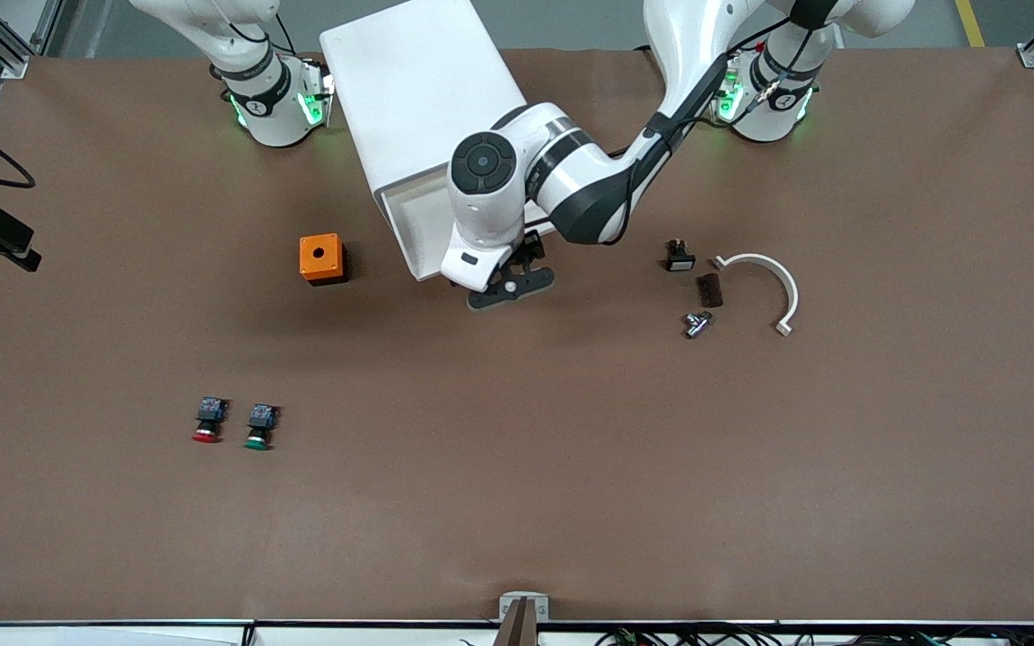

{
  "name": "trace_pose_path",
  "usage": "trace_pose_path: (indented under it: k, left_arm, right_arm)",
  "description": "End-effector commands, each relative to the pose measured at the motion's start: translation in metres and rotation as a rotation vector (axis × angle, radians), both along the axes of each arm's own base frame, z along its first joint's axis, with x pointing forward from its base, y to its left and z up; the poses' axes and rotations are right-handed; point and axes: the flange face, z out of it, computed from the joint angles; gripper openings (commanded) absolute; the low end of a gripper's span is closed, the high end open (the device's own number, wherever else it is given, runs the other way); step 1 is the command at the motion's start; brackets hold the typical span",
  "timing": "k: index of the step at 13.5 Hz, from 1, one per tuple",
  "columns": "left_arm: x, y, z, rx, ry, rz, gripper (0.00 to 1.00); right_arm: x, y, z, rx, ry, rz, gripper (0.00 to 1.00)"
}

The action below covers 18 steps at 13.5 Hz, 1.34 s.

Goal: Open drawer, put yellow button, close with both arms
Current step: 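Push the drawer closed into the cabinet with the left gripper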

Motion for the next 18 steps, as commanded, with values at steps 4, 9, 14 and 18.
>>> trace_pose_path:
  k: [4,9,14,18]
  left_arm:
    - [-0.032,-0.006,0.01,0.014,0.163,0.101,0.99]
    - [-0.073,-0.033,0.01,0.011,0.254,0.164,0.99]
    - [-0.087,-0.044,0.009,-0.026,0.353,0.217,0.99]
    - [-0.085,-0.045,0.007,-0.071,0.433,0.263,0.99]
  right_arm:
    - [-0.002,-0.002,0.004,-0.005,-0.011,0.01,1.0]
    - [0.0,-0.004,0.009,-0.006,-0.033,0.007,1.0]
    - [0.0,-0.003,0.009,-0.004,-0.033,0.0,1.0]
    - [0.0,-0.003,0.012,-0.004,-0.041,-0.003,1.0]
